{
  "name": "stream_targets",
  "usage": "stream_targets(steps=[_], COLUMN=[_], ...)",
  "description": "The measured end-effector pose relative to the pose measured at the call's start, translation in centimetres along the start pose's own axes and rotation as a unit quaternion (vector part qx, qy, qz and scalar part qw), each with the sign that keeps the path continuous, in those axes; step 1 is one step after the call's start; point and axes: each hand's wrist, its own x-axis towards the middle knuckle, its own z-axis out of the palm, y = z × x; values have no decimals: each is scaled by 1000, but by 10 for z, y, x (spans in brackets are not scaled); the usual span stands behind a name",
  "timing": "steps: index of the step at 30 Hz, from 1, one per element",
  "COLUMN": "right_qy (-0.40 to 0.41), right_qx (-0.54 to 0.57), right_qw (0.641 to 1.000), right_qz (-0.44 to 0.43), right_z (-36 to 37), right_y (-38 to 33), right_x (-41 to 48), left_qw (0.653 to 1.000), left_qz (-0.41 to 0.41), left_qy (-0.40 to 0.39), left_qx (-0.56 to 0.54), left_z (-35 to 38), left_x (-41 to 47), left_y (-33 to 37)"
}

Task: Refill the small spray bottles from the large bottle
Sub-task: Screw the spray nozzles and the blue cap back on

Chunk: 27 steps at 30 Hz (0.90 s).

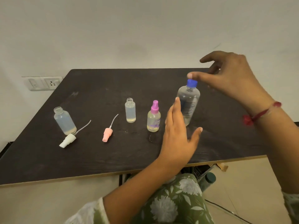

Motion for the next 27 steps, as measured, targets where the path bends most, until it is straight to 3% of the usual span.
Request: stream_targets(steps=[4, 8, 11, 14, 18, 27], right_qy=[2, -71, -119, -153, -183, -167], right_qx=[65, 90, 106, 106, 102, 97], right_qw=[997, 991, 983, 977, 973, 979], right_qz=[-36, -66, -90, -105, -95, -69], right_z=[18, 53, 84, 113, 149, 190], right_y=[-26, -52, -65, -77, -90, -101], right_x=[-22, -40, -48, -55, -62, -82], left_qw=[993, 986, 973, 934, 893, 924], left_qz=[64, 44, -32, -150, -235, -198], left_qy=[99, 146, 135, 82, 19, 84], left_qx=[15, 65, 185, 313, 382, 317], left_z=[-29, -72, -107, -137, -155, -171], left_x=[-18, -28, -30, -29, -24, -21], left_y=[-13, -36, -61, -80, -95, -99])
